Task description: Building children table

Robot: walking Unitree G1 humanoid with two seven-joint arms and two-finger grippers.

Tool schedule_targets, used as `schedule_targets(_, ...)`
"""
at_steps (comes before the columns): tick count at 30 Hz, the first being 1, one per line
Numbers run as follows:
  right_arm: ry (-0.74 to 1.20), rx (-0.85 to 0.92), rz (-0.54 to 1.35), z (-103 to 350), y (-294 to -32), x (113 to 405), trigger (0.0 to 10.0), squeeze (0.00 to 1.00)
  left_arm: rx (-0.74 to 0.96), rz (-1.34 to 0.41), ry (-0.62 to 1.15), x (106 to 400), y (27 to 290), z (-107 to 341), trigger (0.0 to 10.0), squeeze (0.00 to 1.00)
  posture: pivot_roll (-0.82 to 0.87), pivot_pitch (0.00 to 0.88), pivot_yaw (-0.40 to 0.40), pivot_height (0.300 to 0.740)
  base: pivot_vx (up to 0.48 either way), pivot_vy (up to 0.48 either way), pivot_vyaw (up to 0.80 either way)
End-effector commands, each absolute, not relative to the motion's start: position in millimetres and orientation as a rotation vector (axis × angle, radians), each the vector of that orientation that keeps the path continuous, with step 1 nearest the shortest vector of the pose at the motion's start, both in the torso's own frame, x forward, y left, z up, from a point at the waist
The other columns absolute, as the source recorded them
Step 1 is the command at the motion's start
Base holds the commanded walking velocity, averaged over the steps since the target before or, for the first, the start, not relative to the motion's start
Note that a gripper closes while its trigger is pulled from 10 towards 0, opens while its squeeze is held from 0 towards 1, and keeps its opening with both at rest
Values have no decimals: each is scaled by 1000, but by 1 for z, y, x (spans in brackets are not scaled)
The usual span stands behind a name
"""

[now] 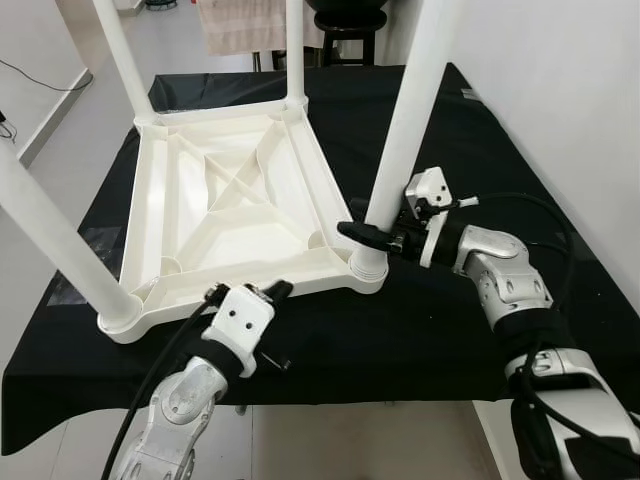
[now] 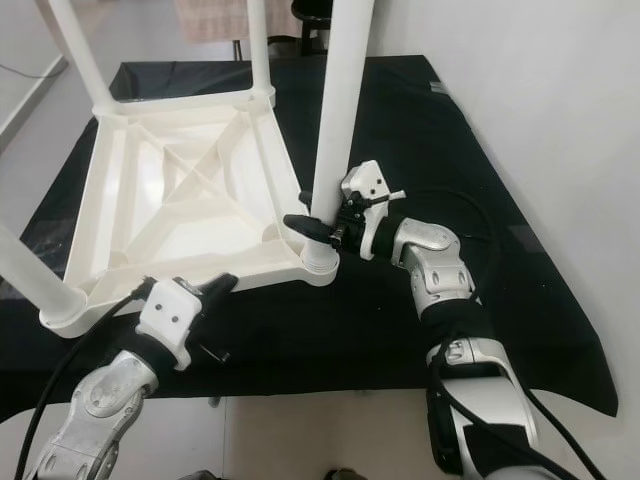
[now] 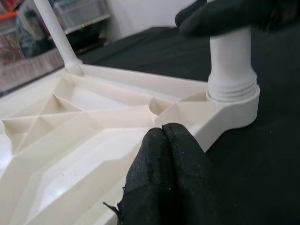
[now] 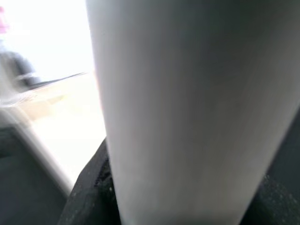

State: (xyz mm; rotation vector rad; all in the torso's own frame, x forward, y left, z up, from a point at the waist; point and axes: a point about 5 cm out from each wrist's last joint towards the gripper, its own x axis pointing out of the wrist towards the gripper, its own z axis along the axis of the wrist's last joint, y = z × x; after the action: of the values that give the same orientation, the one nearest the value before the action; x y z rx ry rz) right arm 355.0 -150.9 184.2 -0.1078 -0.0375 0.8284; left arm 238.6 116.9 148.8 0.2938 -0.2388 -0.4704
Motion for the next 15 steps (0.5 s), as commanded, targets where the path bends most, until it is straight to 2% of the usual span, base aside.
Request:
schedule_targets(1,164,-92,441,148,-162,347,0,0,259,-466,-253,236,118,149,10000,0,24,144,-8,740,0,0,0)
schedule_targets(2,227,-32,296,132,-155,329,0,0,246,-468,-245,236,118,147,10000,0,19,141,-9,740,0,0,0)
schedule_targets(5,159,-123,321,138,-133,310,0,0,235,-462,-236,237,118,146,10000,0,21,143,-14,740,0,0,0)
schedule_targets(6,133,-110,368,143,-129,312,0,0,220,-460,-232,238,119,146,10000,0,-1,139,2,740,0,0,0)
schedule_targets(11,137,-96,337,150,-141,336,0,0,201,-460,-222,240,117,145,10000,0,15,134,-23,740,0,0,0)
schedule_targets(12,120,-102,348,157,-140,343,3529,0,216,-466,-226,239,115,144,10000,0,14,136,-22,740,0,0,0)
schedule_targets(13,120,-102,348,157,-140,343,3529,0,216,-466,-226,239,115,144,10000,0,14,136,-22,740,0,0,0)
schedule_targets(14,96,-108,357,165,-139,348,6235,0,223,-478,-226,238,112,143,10000,0,15,134,-23,740,0,0,0)
schedule_targets(15,65,-119,369,176,-136,351,10000,0,209,-487,-223,237,111,142,10000,0,14,131,-23,740,0,0,0)
